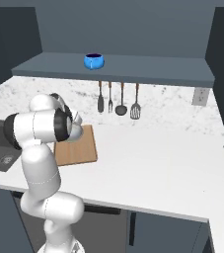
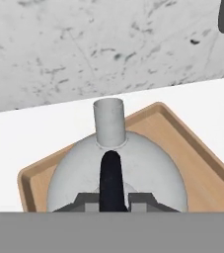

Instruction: Pick the kettle from the counter and place it on the tray. Then pick the mug from the cabinet and place it on the tray. Then close the cabinet doors.

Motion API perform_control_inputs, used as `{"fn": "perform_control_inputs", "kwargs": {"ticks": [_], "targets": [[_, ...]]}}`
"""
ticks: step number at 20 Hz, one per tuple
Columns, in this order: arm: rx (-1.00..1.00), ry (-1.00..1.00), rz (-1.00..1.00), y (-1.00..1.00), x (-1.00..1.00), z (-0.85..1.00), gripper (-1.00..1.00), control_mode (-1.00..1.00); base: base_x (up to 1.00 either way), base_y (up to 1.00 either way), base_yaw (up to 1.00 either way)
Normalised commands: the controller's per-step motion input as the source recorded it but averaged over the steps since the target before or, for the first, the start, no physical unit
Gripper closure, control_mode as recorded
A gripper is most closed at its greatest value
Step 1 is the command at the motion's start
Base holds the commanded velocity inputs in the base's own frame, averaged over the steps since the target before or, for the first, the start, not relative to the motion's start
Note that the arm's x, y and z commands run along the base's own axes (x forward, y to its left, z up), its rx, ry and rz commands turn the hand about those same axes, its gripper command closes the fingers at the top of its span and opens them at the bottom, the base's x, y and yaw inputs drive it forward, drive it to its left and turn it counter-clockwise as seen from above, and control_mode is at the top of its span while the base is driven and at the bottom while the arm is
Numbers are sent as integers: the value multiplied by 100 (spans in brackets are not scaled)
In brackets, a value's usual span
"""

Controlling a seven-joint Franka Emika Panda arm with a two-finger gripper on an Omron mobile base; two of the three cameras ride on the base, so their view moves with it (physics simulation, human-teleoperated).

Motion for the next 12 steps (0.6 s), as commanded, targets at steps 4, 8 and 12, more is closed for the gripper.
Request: {"fn": "perform_control_inputs", "kwargs": {"ticks": [4, 8, 12], "targets": [[-1, 2, 0, -2, 1, -39, -100, -100, 0, 0, 0], [0, 0, 0, -11, 0, -29, -100, -100, 0, 0, 0], [0, 0, 0, -7, 2, -25, -100, -100, 0, 0, 0]]}}
